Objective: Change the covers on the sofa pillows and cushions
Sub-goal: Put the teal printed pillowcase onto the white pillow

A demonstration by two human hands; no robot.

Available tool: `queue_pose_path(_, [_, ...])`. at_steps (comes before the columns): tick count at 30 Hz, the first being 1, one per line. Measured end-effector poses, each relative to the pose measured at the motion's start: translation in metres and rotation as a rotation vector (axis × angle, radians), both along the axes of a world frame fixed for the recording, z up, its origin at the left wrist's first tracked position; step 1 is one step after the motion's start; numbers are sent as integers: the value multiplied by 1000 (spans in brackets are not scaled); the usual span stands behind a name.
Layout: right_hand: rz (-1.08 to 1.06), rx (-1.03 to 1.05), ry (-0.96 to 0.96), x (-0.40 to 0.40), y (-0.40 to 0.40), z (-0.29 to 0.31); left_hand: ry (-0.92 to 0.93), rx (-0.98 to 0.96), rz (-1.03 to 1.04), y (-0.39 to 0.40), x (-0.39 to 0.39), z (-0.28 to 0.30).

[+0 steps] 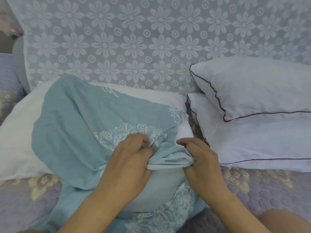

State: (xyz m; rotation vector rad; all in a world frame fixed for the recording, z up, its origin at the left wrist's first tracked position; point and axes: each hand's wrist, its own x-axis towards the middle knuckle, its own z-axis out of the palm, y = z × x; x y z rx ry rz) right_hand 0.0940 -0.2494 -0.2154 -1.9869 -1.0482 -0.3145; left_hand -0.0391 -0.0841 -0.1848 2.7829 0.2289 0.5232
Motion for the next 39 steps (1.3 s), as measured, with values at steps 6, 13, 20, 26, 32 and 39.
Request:
queue_pose_path(6, [-76, 27, 133, -1, 7, 5, -43, -467, 157, -2, -1, 5])
queue_pose_path(13, [-168, 17, 11, 17, -4, 13, 290, -186, 13, -13, 4, 13])
queue_pose_path(20, [201, -84, 589, -12, 10, 24, 90, -864, 162, 14, 30, 31])
queue_pose_path(26, [308, -64, 930, 14, 1, 40, 385, -928, 28, 27, 23, 28])
queue_pose_path(32, [437, 5, 1610, 30, 1, 30, 496, -1212, -104, 34, 17, 17])
queue_pose_path(39, [414, 135, 1345, 14, 12, 32, 195, -1112, 105, 29, 24, 8])
